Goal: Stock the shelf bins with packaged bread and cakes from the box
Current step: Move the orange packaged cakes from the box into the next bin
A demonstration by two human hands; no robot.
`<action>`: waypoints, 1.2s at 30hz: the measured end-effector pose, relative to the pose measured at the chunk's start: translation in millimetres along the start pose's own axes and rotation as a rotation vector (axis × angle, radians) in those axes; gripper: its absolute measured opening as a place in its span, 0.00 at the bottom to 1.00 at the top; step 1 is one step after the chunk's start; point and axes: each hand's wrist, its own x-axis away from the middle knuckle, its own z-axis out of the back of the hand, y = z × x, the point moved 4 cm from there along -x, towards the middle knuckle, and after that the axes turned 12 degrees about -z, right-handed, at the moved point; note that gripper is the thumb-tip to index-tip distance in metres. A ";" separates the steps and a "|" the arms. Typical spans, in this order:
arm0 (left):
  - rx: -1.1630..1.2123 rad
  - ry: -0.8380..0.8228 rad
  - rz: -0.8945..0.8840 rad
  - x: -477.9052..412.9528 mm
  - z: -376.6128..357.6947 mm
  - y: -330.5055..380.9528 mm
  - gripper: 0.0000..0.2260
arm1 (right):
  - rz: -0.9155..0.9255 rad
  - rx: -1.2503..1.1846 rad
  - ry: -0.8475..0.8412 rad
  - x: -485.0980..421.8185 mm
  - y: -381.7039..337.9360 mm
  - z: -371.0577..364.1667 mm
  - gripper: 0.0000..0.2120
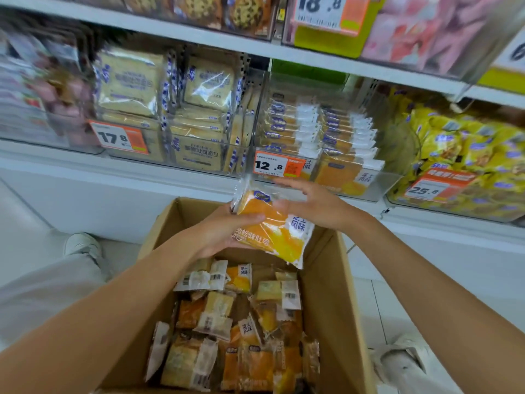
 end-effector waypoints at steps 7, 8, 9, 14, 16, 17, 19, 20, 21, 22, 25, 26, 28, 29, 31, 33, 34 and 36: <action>-0.060 -0.108 -0.065 -35.5 -36.8 54.8 0.16 | -0.130 0.286 -0.031 20.5 -18.0 56.0 0.35; -0.087 -0.129 -0.077 -44.9 -41.8 63.2 0.21 | -0.151 0.273 -0.039 21.8 -18.3 65.8 0.32; -0.124 -0.153 -0.086 -54.9 -46.9 70.7 0.29 | -0.172 0.229 -0.051 24.3 -19.6 75.8 0.30; -0.281 -0.316 -0.203 -105.2 -79.5 112.9 0.20 | -0.169 0.070 0.009 18.5 -3.7 119.7 0.16; -0.374 -0.279 -0.317 -128.4 -79.7 131.5 0.20 | -0.191 0.105 0.198 12.7 13.5 141.6 0.17; -0.435 -0.226 -0.373 -143.5 -75.0 137.4 0.20 | -0.225 0.138 0.298 11.1 22.7 152.0 0.20; -0.604 -0.109 -0.494 -177.2 -63.5 143.1 0.15 | -0.297 0.179 0.474 11.9 37.4 171.7 0.21; -0.714 -0.085 -0.549 -194.2 -61.3 144.0 0.12 | -0.329 0.185 0.536 11.7 43.2 181.0 0.18; -0.816 -0.092 -0.590 -210.9 -61.4 143.6 0.11 | -0.364 0.203 0.581 10.6 48.1 189.9 0.17; -0.895 -0.136 -0.609 -225.8 -65.7 142.6 0.12 | -0.405 0.235 0.613 8.0 53.3 198.3 0.18; -1.196 -0.336 -0.580 -269.7 -84.2 129.7 0.29 | -0.531 0.288 0.680 -2.4 64.6 214.2 0.23; -1.348 -0.406 -0.548 -279.8 -87.7 123.4 0.36 | -0.556 0.283 0.697 -5.7 67.5 216.2 0.25; -1.529 -0.495 -0.469 -294.8 -84.3 111.7 0.45 | -0.599 0.304 0.730 -12.4 69.0 218.6 0.27; -1.545 -0.517 -0.444 -297.9 -80.4 107.5 0.47 | -0.624 0.331 0.742 -15.8 68.6 220.0 0.27; -1.528 -0.525 -0.449 -299.8 -73.6 104.3 0.49 | -0.691 0.432 0.771 -22.3 68.5 225.5 0.27; -1.528 -0.525 -0.452 -297.0 -71.4 105.0 0.52 | -0.782 0.524 0.790 -27.0 68.9 231.5 0.24; -1.527 -0.526 -0.446 -296.1 -71.2 105.8 0.53 | -0.811 0.562 0.801 -29.8 67.8 232.3 0.21; -1.525 -0.525 -0.438 -294.8 -72.2 105.4 0.53 | -0.823 0.655 0.832 -39.7 64.5 228.5 0.20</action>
